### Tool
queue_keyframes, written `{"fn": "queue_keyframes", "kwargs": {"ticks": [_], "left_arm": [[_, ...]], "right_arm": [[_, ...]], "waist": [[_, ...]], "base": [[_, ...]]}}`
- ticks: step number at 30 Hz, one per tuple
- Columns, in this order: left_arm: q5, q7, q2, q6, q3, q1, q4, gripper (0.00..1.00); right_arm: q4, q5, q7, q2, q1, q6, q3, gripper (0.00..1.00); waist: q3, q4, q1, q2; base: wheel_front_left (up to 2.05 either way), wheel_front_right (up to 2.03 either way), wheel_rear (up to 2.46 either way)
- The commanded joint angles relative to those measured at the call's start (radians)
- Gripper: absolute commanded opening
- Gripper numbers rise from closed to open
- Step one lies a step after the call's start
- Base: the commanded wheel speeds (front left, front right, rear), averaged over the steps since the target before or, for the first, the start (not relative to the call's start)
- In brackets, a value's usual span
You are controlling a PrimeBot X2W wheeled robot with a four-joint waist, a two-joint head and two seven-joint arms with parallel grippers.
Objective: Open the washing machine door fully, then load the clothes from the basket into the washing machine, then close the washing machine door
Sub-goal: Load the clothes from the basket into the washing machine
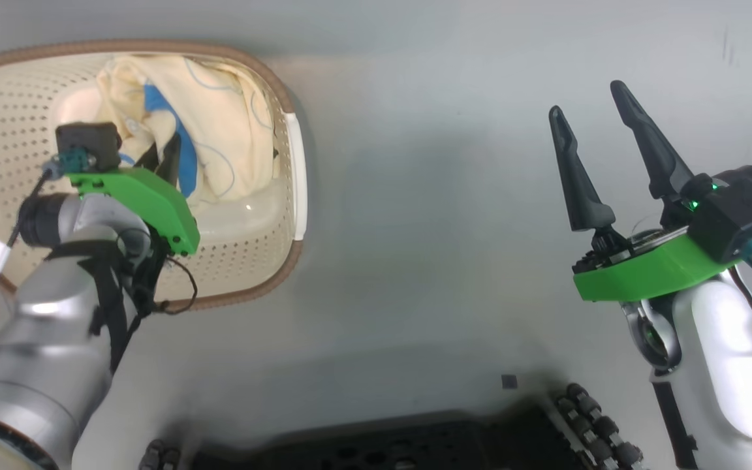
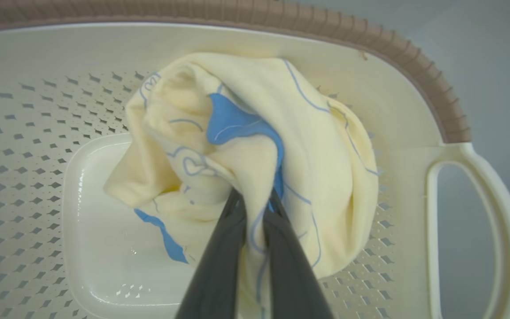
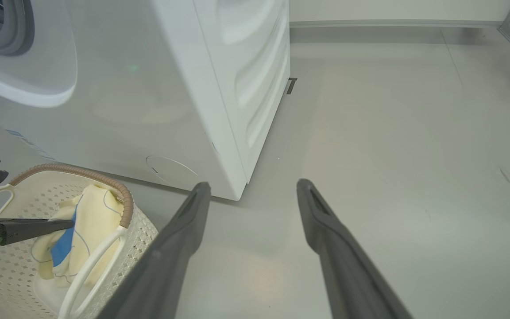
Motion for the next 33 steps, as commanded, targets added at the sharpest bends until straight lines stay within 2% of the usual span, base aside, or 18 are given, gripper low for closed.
{"fn": "queue_keyframes", "kwargs": {"ticks": [1, 6, 13, 21, 33], "left_arm": [[-0.003, -0.023, 0.033, 0.001, 0.005, 0.032, -0.018, 0.0], [0.025, -0.042, 0.043, 0.001, 0.027, 0.066, -0.072, 0.0], [0.185, -0.043, 0.061, 0.012, 0.205, 0.192, -0.215, 0.0], [0.367, -0.043, 0.04, 0.019, 0.403, 0.375, -0.35, 0.0], [0.55, -0.043, 0.013, 0.014, 0.605, 0.609, -0.487, 0.0]], "right_arm": [[-0.018, 0.005, -0.01, -0.012, 0.041, 0.0, 0.014, 1.0], [0.003, 0.011, -0.01, -0.022, 0.059, 0.0, 0.003, 1.0], [0.028, 0.026, -0.01, -0.035, 0.084, 0.0, 0.002, 1.0], [0.06, 0.051, -0.01, -0.045, 0.12, 0.0, 0.009, 1.0], [0.097, 0.094, -0.01, -0.039, 0.184, 0.0, 0.012, 1.0]], "waist": [[-0.057, 0.019, 0.0, 0.0], [-0.147, 0.043, 0.0, 0.0], [-0.275, 0.066, 0.0, 0.0], [-0.411, 0.091, 0.0, 0.0], [-0.613, 0.117, 0.0, 0.0]], "base": [[0.0, 0.0, 0.0], [0.0, 0.0, 0.0], [0.0, 0.0, 0.0], [0.0, 0.0, 0.0], [0.0, 0.0, 0.0]]}}
